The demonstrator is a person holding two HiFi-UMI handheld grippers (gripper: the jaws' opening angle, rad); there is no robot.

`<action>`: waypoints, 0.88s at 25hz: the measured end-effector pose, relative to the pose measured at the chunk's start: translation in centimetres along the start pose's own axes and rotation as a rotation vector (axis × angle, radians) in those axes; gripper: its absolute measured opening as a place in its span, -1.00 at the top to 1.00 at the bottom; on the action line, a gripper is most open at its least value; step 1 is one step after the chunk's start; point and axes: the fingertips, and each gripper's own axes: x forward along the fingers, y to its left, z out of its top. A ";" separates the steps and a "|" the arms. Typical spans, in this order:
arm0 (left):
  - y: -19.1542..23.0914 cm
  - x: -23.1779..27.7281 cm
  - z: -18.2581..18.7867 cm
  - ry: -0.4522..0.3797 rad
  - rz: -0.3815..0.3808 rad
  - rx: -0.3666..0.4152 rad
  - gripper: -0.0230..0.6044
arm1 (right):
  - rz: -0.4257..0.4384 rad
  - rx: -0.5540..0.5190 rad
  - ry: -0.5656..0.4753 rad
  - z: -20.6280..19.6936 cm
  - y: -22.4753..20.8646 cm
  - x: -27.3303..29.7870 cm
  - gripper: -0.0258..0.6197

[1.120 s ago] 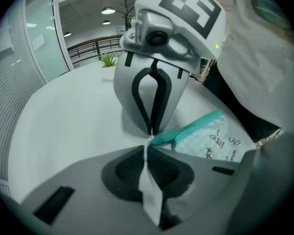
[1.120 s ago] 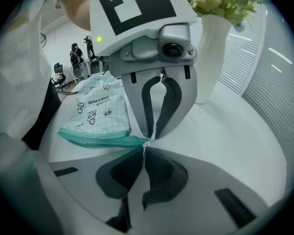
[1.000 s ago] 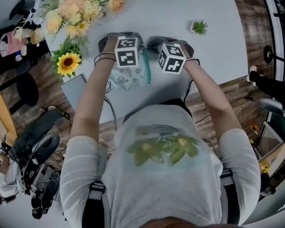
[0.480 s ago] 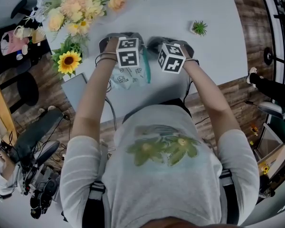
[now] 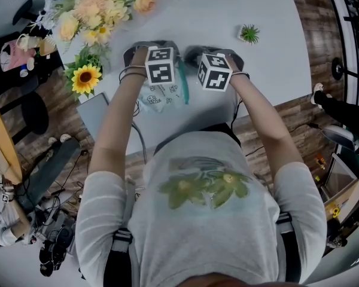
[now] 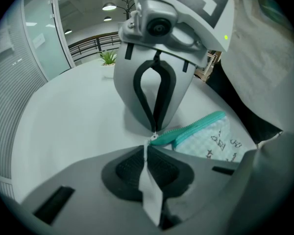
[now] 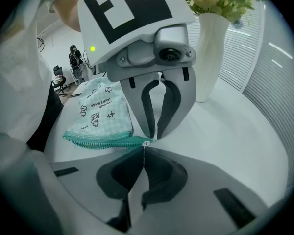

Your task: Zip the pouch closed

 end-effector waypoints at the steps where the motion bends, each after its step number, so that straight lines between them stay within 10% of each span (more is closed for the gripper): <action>1: 0.0 0.0 0.0 0.000 -0.001 0.000 0.85 | 0.002 0.000 0.001 0.0 0.0 0.0 0.86; 22: -0.1 0.0 0.0 0.002 0.006 -0.002 0.85 | 0.027 -0.019 0.020 -0.1 0.9 -0.2 0.86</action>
